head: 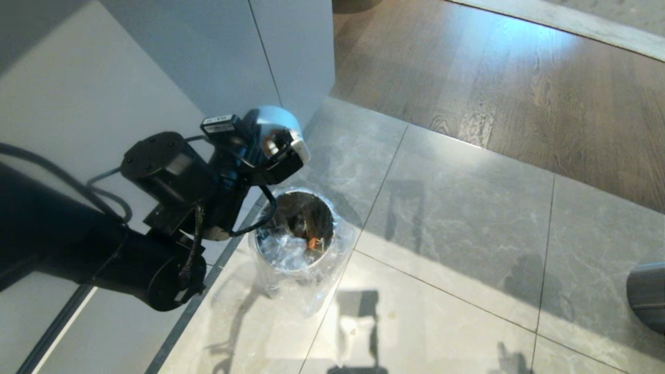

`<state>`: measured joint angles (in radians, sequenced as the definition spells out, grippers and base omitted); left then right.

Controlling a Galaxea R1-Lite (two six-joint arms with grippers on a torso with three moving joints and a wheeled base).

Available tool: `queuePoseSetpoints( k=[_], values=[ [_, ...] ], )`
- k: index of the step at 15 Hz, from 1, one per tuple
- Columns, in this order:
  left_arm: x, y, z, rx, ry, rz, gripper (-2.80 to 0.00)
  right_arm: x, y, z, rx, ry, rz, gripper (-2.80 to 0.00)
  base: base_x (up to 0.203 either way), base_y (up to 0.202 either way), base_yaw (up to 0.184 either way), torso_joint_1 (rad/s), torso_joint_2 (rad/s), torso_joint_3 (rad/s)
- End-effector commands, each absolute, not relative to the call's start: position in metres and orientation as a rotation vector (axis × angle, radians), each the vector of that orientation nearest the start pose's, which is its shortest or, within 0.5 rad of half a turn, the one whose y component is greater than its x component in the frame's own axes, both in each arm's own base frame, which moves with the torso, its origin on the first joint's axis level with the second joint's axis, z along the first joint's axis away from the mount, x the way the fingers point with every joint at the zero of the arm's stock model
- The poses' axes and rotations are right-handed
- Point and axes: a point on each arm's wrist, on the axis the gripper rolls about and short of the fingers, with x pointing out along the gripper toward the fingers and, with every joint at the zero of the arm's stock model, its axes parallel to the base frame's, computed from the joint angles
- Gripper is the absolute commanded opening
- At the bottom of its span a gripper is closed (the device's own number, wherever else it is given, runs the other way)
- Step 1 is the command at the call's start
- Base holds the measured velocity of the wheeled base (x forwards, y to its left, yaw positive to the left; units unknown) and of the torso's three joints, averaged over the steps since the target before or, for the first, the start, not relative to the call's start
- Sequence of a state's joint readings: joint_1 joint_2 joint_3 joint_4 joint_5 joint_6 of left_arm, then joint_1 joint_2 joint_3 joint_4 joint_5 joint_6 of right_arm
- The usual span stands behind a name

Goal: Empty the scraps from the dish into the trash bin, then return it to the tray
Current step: Pour the leftover food from the bowl into the trash can

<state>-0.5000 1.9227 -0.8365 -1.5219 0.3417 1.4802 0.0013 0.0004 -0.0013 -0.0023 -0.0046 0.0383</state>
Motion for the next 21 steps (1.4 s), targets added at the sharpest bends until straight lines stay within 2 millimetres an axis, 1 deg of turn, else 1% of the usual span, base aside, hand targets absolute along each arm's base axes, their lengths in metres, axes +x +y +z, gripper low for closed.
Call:
queuePoseSetpoints(
  k=[1, 2, 4, 6, 7, 10, 12, 14, 16, 17, 21],
  values=[
    [0.296, -0.155, 0.212, 1.259, -0.459, 0.199, -2.8, -0.023, 0.0, 0.076, 0.038, -0.005, -0.003, -2.8, 0.0, 0.0, 0.0, 0.0, 0.0, 0.0],
    [0.292, -0.153, 0.214, 1.253, -0.453, 0.208, -2.8, -0.023, 0.0, 0.076, 0.038, -0.005, -0.003, -2.8, 0.0, 0.0, 0.0, 0.0, 0.0, 0.0],
    [0.284, -0.152, 0.213, 1.256, -0.439, 0.2, -2.8, -0.023, 0.0, 0.076, 0.038, -0.005, -0.003, -2.8, 0.0, 0.0, 0.0, 0.0, 0.0, 0.0],
    [0.276, -0.15, 0.223, 1.23, -0.433, 0.236, -2.8, -0.023, 0.0, 0.076, 0.038, -0.005, -0.003, -2.8, 0.0, 0.0, 0.0, 0.0, 0.0, 0.0],
    [0.273, -0.15, 0.218, 1.24, -0.417, 0.223, -2.8, -0.023, 0.0, 0.076, 0.038, -0.005, -0.003, -2.8, 0.0, 0.0, 0.0, 0.0, 0.0, 0.0],
    [0.266, -0.152, 0.223, 1.208, -0.404, 0.242, -2.8, -0.023, 0.0, 0.076, 0.038, -0.004, -0.003, -2.8, 0.0, 0.0, 0.0, 0.0, 0.0, 0.0],
    [0.264, -0.152, 0.23, 1.182, -0.42, 0.26, -2.8, -0.023, 0.0, 0.076, 0.038, -0.005, -0.003, -2.8, 0.0, 0.0, 0.0, 0.0, 0.0, 0.0],
    [0.264, -0.152, 0.23, 1.174, -0.42, 0.26, -2.8, -0.023, 0.0, 0.076, 0.038, -0.005, -0.003, -2.8, 0.0, 0.0, 0.0, 0.0, 0.0, 0.0],
    [0.265, -0.152, 0.239, 1.147, -0.438, 0.281, -2.8, -0.023, 0.0, 0.076, 0.038, -0.005, -0.003, -2.8, 0.0, 0.0, 0.0, 0.0, 0.0, 0.0],
    [0.264, -0.153, 0.238, 1.144, -0.438, 0.279, -2.8, -0.023, 0.0, 0.076, 0.038, -0.005, -0.003, -2.8, 0.0, 0.0, 0.0, 0.0, 0.0, 0.0],
    [0.264, -0.153, 0.25, 1.095, -0.456, 0.31, -2.8, -0.023, 0.0, 0.076, 0.038, -0.005, -0.003, -2.8, 0.0, 0.0, 0.0, 0.0, 0.0, 0.0]
  ],
)
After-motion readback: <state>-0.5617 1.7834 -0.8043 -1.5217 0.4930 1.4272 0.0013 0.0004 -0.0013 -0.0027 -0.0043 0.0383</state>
